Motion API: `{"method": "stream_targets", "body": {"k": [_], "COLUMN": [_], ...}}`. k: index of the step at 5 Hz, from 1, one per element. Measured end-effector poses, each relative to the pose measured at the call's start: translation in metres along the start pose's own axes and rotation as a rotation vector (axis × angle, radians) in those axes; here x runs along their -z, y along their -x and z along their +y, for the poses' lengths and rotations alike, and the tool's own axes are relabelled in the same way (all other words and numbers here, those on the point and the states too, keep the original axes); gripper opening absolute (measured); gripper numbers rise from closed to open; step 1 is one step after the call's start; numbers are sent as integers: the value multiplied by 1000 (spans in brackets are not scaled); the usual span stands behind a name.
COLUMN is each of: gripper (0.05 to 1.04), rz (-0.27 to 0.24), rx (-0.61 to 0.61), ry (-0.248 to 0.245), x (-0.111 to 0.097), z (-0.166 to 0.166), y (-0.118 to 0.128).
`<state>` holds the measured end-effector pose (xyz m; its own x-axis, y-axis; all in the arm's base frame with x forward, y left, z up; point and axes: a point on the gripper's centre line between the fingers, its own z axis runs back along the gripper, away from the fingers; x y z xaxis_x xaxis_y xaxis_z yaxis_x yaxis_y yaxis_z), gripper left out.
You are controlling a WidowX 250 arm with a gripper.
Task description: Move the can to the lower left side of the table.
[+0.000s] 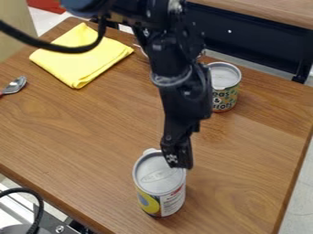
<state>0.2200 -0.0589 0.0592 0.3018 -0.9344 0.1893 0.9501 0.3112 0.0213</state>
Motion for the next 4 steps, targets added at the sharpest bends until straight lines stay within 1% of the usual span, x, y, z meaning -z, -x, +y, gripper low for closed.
{"method": "stream_targets", "body": {"k": [1, 2, 3, 4], "gripper": [1000, 1000, 1000, 1000], "rz": [-25, -19, 4, 15], "rx": [65, 151, 213, 232], "ry": [21, 39, 53, 51], "x": [7, 17, 31, 35], "z": [-10, -16, -22, -23], "y": [-4, -6, -3, 3]}}
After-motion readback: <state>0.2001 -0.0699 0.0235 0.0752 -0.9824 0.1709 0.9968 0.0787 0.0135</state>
